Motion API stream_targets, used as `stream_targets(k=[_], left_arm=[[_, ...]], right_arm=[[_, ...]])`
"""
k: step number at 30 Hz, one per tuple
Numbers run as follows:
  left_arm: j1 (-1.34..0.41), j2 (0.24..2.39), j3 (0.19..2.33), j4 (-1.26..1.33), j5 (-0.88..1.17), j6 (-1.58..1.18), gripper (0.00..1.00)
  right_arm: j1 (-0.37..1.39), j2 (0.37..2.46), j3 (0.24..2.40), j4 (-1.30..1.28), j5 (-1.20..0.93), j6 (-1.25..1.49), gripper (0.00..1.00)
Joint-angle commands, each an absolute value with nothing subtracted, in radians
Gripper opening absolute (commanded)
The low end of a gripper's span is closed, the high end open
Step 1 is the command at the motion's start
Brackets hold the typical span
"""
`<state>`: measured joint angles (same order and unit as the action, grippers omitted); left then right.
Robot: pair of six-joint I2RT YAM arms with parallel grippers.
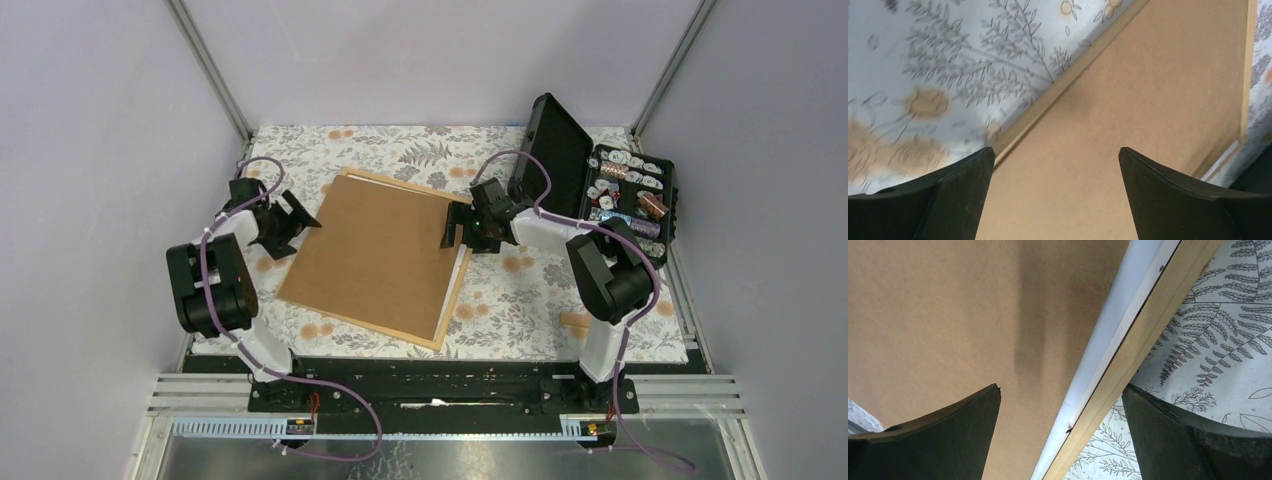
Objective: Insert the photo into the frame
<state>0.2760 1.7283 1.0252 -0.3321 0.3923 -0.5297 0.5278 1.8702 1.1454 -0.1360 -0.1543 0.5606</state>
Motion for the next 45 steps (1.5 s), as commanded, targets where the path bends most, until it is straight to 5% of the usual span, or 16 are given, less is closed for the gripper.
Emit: stream_targets(k=[1, 45], left_arm=[[0.259, 1.546, 1.015, -0.475, 0.224, -0.472, 0.99], [0.187, 1.624, 0.999, -0.411, 0.242, -0.43, 0.99]], right_arm=[[0.537, 1.893, 1.15, -0.176, -0.123, 0.496, 1.0], [0.537, 1.902, 1.115, -0.12, -0.21, 0.517, 1.0]])
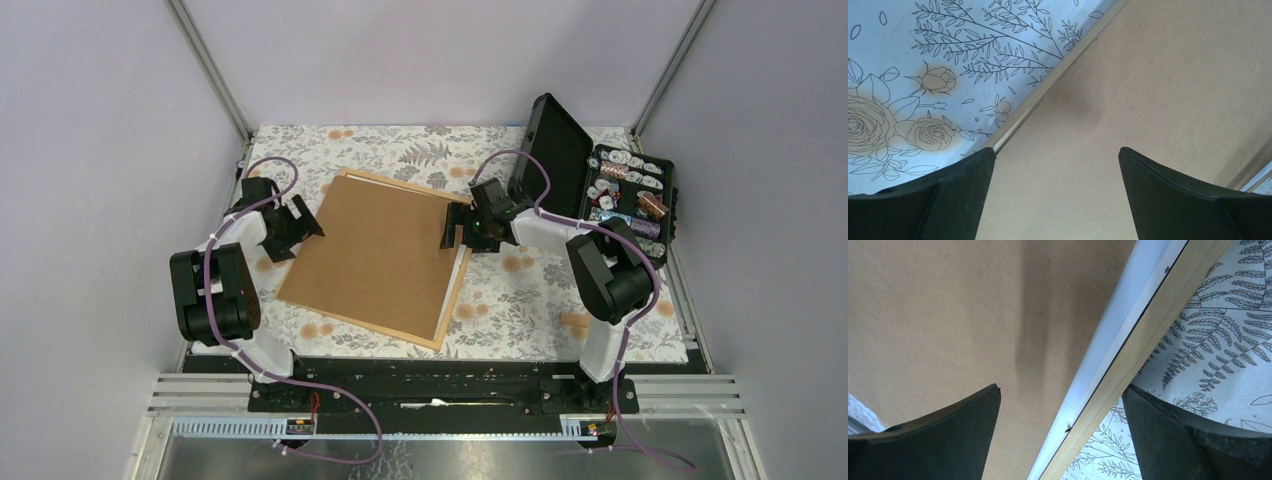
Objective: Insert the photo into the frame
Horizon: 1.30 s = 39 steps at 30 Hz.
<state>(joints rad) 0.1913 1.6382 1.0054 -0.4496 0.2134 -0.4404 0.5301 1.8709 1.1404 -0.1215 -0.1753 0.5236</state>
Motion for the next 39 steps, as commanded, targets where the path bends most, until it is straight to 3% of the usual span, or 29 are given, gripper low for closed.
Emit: stream_targets(k=[1, 20, 33, 39], left_arm=[[0.188, 1.623, 0.999, -0.411, 0.247, -0.429, 0.99], [0.1, 1.528, 0.913, -0.36, 0.353, -0.437, 0.97], [0.1, 1.577, 1.088, -0.363, 0.275, -0.49, 0.99], [0.246, 1.638, 1.122, -0.391, 0.293, -0.528, 0.99]], right_arm=[[0.537, 1.904, 1.115, -0.12, -0.211, 0.519, 1.0], [0.538, 1.912, 1.121, -0.113, -0.222, 0.54, 1.0], [0.528, 1.87, 1.098, -0.165, -0.183, 0.559, 1.0], [0.553, 1.722, 1.022, -0.249, -0.2, 0.526, 1.0]])
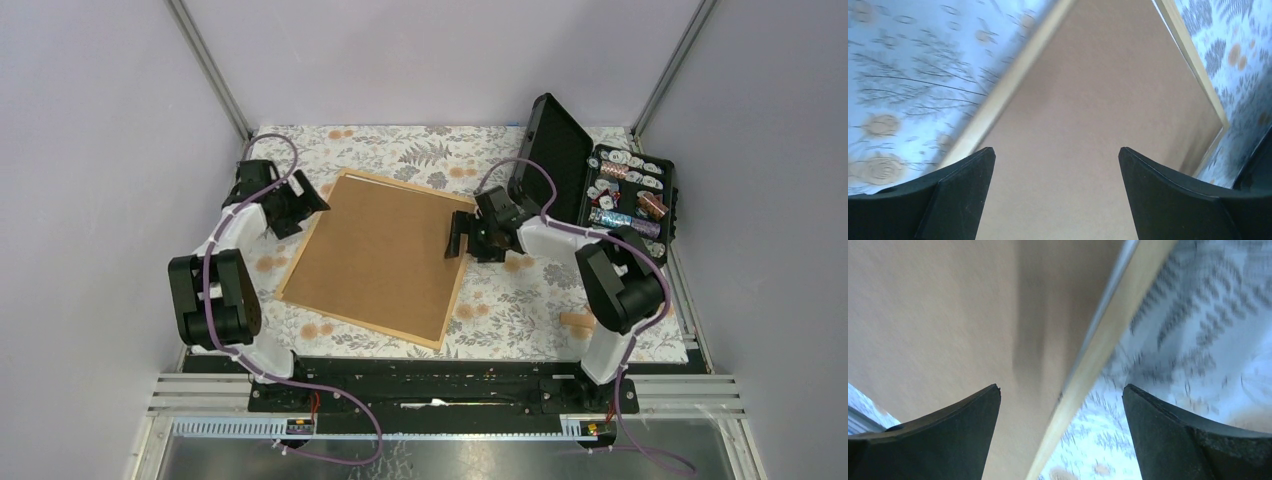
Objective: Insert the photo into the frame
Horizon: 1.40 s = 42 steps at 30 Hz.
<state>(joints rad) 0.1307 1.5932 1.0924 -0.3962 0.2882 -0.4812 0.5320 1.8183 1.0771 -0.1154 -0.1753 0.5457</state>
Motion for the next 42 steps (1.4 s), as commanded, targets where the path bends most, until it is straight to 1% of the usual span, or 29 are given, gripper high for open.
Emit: stream_targets(k=[1, 4, 7, 11, 13, 18, 21, 23, 26, 28, 30, 32, 33, 36, 38, 39, 42], left_arm=[[0.285, 1.643, 1.109, -0.372, 0.331, -0.546, 0.99], [0.347, 1.674, 1.075, -0.349, 0.372, -0.577, 0.99], [0.351, 1.706, 1.033, -0.336, 0.412, -0.586, 0.99], [0.35, 1.689, 0.939, -0.311, 0.436, -0.587, 0.99], [0.35, 1.667, 0.887, -0.304, 0.45, -0.586, 0.99], [0.348, 1.598, 0.741, -0.273, 0.592, -0.625, 0.99], [0.349, 1.53, 0.69, -0.293, 0.589, -0.625, 0.99], [0.349, 1.497, 0.682, -0.318, 0.57, -0.614, 0.99], [0.349, 1.478, 0.674, -0.341, 0.562, -0.614, 0.99], [0.348, 1.472, 0.658, -0.341, 0.561, -0.623, 0.99], [0.348, 1.456, 0.63, -0.324, 0.566, -0.638, 0.99], [0.348, 1.446, 0.611, -0.314, 0.567, -0.648, 0.99], [0.348, 1.443, 0.607, -0.31, 0.566, -0.65, 0.99], [0.349, 1.439, 0.61, -0.312, 0.562, -0.649, 0.99], [0.349, 1.438, 0.618, -0.323, 0.559, -0.645, 0.99], [0.348, 1.439, 0.62, -0.324, 0.558, -0.645, 0.99], [0.348, 1.439, 0.616, -0.323, 0.557, -0.648, 0.99]], right_arm=[[0.556, 1.702, 1.003, -0.255, -0.234, 0.521, 1.0], [0.561, 1.694, 0.962, -0.238, -0.313, 0.534, 1.0], [0.56, 1.727, 0.968, -0.202, -0.275, 0.573, 1.0], [0.562, 1.777, 0.997, -0.131, -0.232, 0.627, 1.0], [0.562, 1.808, 1.033, -0.11, -0.223, 0.635, 1.0], [0.561, 1.886, 1.176, -0.138, -0.174, 0.58, 1.0], [0.561, 1.919, 1.26, -0.251, -0.114, 0.501, 1.0], [0.563, 1.879, 1.247, -0.34, -0.043, 0.475, 1.0], [0.565, 1.743, 1.127, -0.431, 0.026, 0.457, 1.0], [0.567, 1.648, 1.045, -0.448, 0.005, 0.464, 1.0], [0.567, 1.584, 0.997, -0.449, -0.16, 0.498, 0.99], [0.57, 1.533, 0.945, -0.406, -0.288, 0.574, 0.96], [0.574, 1.511, 0.919, -0.393, -0.32, 0.591, 0.94], [0.577, 1.462, 0.87, -0.373, -0.327, 0.622, 0.86], [0.577, 1.458, 0.851, -0.362, -0.342, 0.631, 0.75], [0.577, 1.46, 0.84, -0.346, -0.359, 0.642, 0.72], [0.585, 1.466, 0.806, -0.307, -0.383, 0.663, 0.7]])
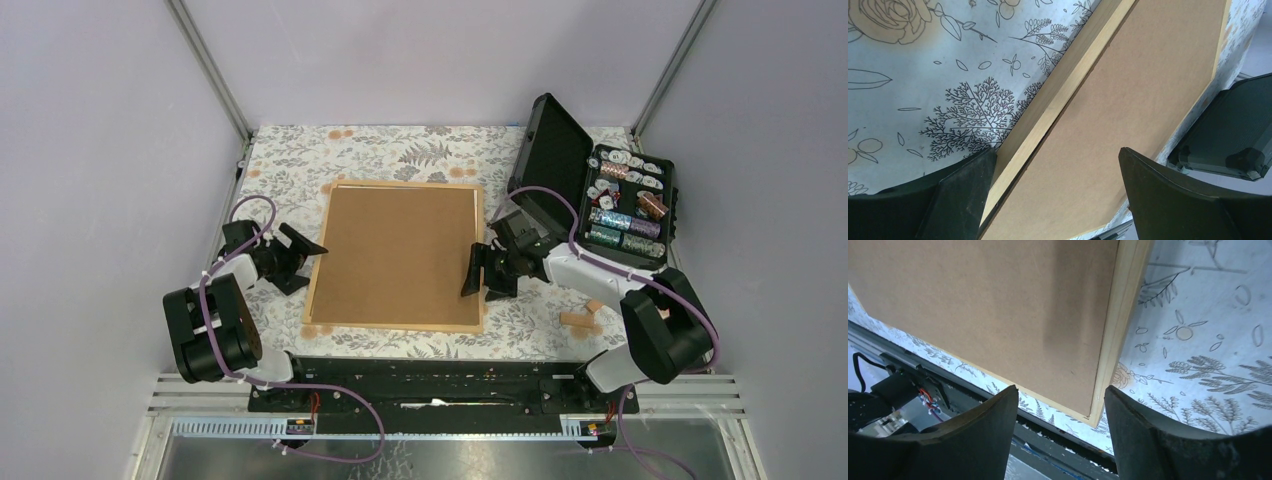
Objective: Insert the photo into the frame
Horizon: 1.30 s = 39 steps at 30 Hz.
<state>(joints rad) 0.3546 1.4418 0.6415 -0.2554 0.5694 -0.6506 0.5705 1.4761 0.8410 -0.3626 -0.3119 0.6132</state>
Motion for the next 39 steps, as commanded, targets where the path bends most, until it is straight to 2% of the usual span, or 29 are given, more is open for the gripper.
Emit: stream_targets(k=[1, 13, 23, 33, 36, 39], left_arm=[[0.348, 1.437, 0.614, -0.323, 0.559, -0.649, 0.99], [0.349, 1.447, 0.599, -0.321, 0.555, -0.662, 0.99], [0.347, 1.41, 0.536, -0.292, 0.568, -0.714, 0.99], [0.348, 1.351, 0.684, -0.398, 0.474, -0.62, 0.99], [0.348, 1.33, 0.735, -0.407, 0.455, -0.59, 0.99], [0.347, 1.351, 0.769, -0.403, 0.482, -0.56, 0.99]], right_arm=[[0.589, 1.468, 0.802, -0.302, -0.383, 0.665, 0.7], [0.605, 1.513, 0.712, -0.195, -0.399, 0.7, 0.64], [0.612, 1.488, 0.668, -0.039, -0.441, 0.806, 0.64], [0.611, 1.4, 0.787, -0.312, -0.219, 0.631, 0.69], [0.61, 1.404, 0.821, -0.344, -0.208, 0.59, 0.71], [0.61, 1.434, 0.837, -0.324, -0.263, 0.577, 0.68]])
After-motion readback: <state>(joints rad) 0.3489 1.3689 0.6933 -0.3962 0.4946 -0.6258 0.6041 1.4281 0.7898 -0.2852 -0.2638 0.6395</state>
